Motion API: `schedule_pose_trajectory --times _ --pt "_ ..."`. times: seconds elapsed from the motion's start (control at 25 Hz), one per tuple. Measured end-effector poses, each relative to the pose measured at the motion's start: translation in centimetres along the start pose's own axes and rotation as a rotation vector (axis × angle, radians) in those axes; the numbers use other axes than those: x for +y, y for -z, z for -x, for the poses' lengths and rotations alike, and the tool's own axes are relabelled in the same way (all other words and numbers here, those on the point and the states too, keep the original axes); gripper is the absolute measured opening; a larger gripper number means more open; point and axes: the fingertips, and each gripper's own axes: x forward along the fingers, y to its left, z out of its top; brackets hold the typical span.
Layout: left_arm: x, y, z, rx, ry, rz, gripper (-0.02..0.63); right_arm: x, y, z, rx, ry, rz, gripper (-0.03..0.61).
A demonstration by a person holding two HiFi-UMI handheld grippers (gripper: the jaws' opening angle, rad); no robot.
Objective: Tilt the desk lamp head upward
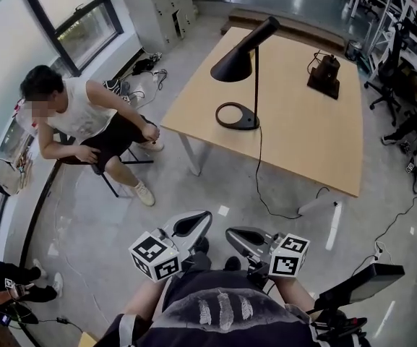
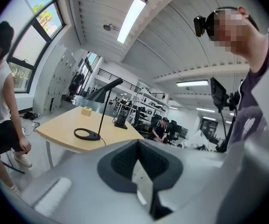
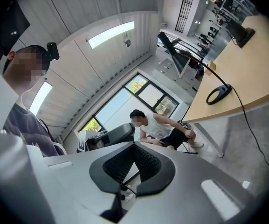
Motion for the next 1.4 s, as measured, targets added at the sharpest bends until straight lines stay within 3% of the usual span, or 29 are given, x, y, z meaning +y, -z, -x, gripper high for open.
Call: schedule_pose_trajectory --times 0.44,1.12,1.4 --pt "5.4 -3.9 -2.9 -0.064 0.136 -0.016 0.002 -3.3 -4.1 -3.2 -0.035 0.137 0.059 -0.002" --pt "17.5 -6.2 0.1 -0.121 0.203 0.053 0.002 -5.6 -5.4 -14.9 0.073 0.233 0.121 -0.003" --pt "19.5 -7.1 -0.1 -0.14 0.203 0.068 0.003 -6.4 -6.0 -15.5 0.08 0.276 0.096 -0.003"
